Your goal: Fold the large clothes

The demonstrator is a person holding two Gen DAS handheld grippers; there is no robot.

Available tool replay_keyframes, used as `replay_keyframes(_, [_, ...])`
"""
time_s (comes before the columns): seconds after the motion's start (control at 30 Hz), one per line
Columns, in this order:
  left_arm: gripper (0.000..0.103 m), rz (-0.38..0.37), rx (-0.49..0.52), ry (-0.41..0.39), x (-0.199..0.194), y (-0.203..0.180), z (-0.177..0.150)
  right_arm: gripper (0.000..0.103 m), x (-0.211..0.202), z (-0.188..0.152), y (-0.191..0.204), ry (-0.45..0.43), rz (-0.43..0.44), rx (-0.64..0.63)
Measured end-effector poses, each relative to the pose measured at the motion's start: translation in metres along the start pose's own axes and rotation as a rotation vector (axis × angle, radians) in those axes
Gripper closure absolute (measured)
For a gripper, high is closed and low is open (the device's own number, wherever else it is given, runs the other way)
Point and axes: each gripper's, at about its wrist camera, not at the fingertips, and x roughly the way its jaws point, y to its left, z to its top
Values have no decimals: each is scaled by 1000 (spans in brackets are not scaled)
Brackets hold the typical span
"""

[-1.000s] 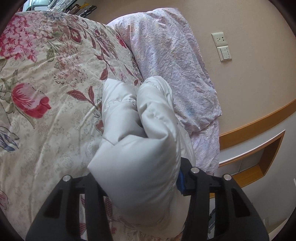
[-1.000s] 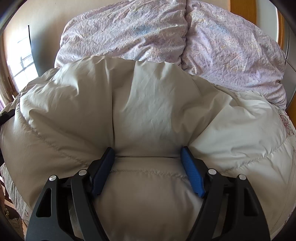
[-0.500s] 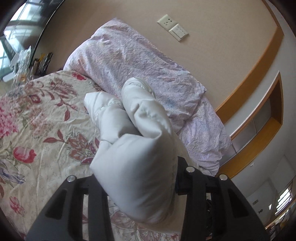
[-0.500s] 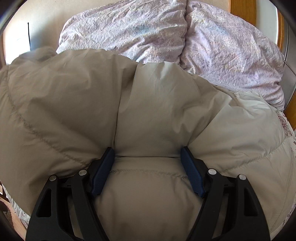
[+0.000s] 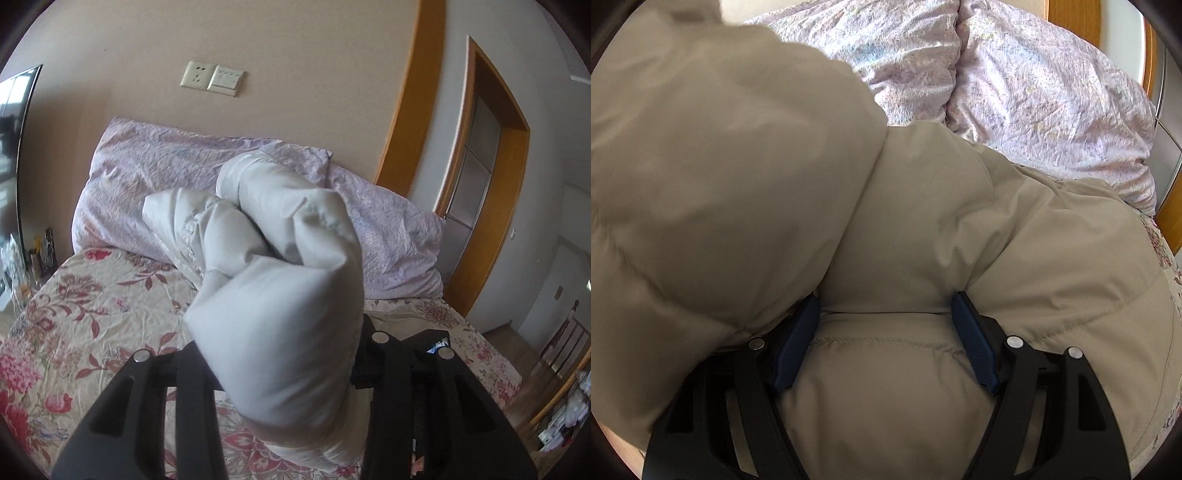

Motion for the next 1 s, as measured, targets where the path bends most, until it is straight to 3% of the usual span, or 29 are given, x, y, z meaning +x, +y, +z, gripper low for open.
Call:
replay_keyframes(0.23, [59, -51, 100, -15, 11, -52, 5, 28, -8, -3, -14, -30, 41, 23])
replay_keyframes(0.6, [52, -137, 147, 11, 35, -113, 1, 28, -61, -27, -68, -110, 89, 38])
replay_keyframes(0.77, [49, -168, 196, 48, 48, -145, -11, 28, -83, -42, -107, -150, 51, 95])
replay_keyframes(1.0, [46, -208, 237, 110, 74, -184, -28, 28, -89, -65, -165, -129, -10, 212])
